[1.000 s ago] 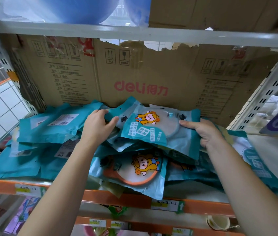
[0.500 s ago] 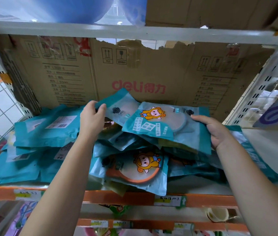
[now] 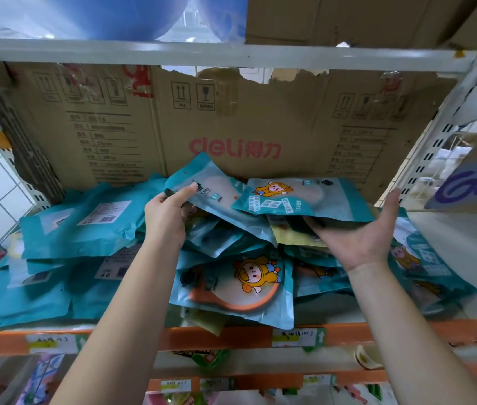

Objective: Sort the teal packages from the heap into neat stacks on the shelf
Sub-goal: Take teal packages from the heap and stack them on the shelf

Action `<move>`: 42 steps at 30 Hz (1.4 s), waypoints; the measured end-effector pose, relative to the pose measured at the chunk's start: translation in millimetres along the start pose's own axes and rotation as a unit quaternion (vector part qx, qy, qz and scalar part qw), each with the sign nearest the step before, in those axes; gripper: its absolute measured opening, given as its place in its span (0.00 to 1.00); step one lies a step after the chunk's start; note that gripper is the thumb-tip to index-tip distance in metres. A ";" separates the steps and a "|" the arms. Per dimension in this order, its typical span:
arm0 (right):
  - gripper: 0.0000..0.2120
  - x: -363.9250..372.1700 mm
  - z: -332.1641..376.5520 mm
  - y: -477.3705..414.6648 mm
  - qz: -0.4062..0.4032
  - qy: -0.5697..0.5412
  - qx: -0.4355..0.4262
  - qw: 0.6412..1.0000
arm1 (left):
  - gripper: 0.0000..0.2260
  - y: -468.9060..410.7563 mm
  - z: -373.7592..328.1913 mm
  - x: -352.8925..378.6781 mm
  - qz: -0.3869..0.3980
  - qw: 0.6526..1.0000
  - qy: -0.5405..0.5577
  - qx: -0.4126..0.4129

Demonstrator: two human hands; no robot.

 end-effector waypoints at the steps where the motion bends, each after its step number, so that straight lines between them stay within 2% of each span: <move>1: 0.40 1.9 0.7 1.6 -0.003 0.015 -0.014 1.000 | 0.06 0.2 -0.2 1.3 0.006 1.000 0.004 0.000; 3: 0.33 2.2 -0.3 2.3 -0.025 0.057 -0.035 0.997 | 0.06 3.6 -2.5 9.6 0.042 0.999 0.014 0.000; 5: 0.26 -5.6 -2.3 -1.1 -0.085 0.116 -0.046 0.989 | 0.10 8.5 -2.9 20.7 0.082 0.996 0.029 -0.004; 7: 0.25 -17.9 -0.7 -6.1 -0.150 0.151 -0.059 0.975 | 0.17 12.7 -2.0 27.4 0.100 0.995 0.029 -0.007; 10: 0.24 -23.2 5.1 -12.3 -0.179 0.164 -0.075 0.967 | 0.24 11.6 5.4 28.1 0.082 0.996 0.016 -0.027; 11: 0.24 -23.5 7.4 -13.6 -0.183 0.169 -0.076 0.966 | 0.23 11.5 7.1 27.7 0.066 0.997 0.019 -0.037; 14: 0.21 -24.9 9.0 -19.5 -0.180 0.165 -0.046 0.969 | 0.04 6.8 8.1 21.7 0.019 0.999 -0.007 -0.034; 16: 0.18 -25.0 9.6 -21.7 -0.174 0.151 -0.012 0.973 | 0.02 2.5 2.7 17.2 0.014 0.999 -0.041 -0.013; 20: 0.13 -20.7 23.8 -21.3 -0.153 0.163 0.011 0.975 | 0.04 -11.6 -26.6 -0.4 -0.004 0.994 -0.100 0.054; 23: 0.13 -14.1 23.8 -18.6 -0.143 0.201 0.028 0.969 | 0.03 -17.7 -35.3 -13.4 -0.028 0.995 -0.082 0.056; 24: 0.14 -13.0 21.7 -18.2 -0.144 0.215 0.034 0.965 | 0.02 -17.2 -34.6 -12.9 -0.019 0.996 -0.073 0.050; 26: 0.13 -14.6 18.8 -19.5 -0.158 0.235 0.037 0.959 | 0.06 -15.3 -32.0 -8.7 0.015 0.995 -0.089 0.048; 28: 0.10 -19.3 19.8 -19.5 -0.180 0.240 0.029 0.953 | 0.09 -13.1 -29.1 -8.1 0.029 0.993 -0.105 0.046; 31: 0.03 -26.4 29.5 -15.4 -0.212 0.235 0.009 0.949 | 0.09 -12.2 -33.1 -6.5 0.041 0.992 -0.107 0.056; 33: 0.04 -30.7 41.0 -10.8 -0.222 0.226 -0.008 0.949 | 0.08 -11.3 -46.1 1.1 0.069 0.985 -0.128 0.089; 37: 0.16 -43.5 76.0 3.3 -0.246 0.225 -0.059 0.941 | 0.07 -1.3 -76.2 24.6 0.106 0.973 -0.142 0.149; 42: 0.07 -64.5 123.0 36.1 -0.250 0.203 -0.105 0.941 | 0.06 22.9 -84.1 76.4 0.151 0.959 -0.146 0.188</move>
Point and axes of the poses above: each hand's wrist, its own y-axis away from the middle knuckle, its own x-axis out of the palm, z = x × y, the point moved 10 cm from there along -y, towards the middle knuckle, and after that the axes turned 10 degrees about x, right-handed, at the moved point
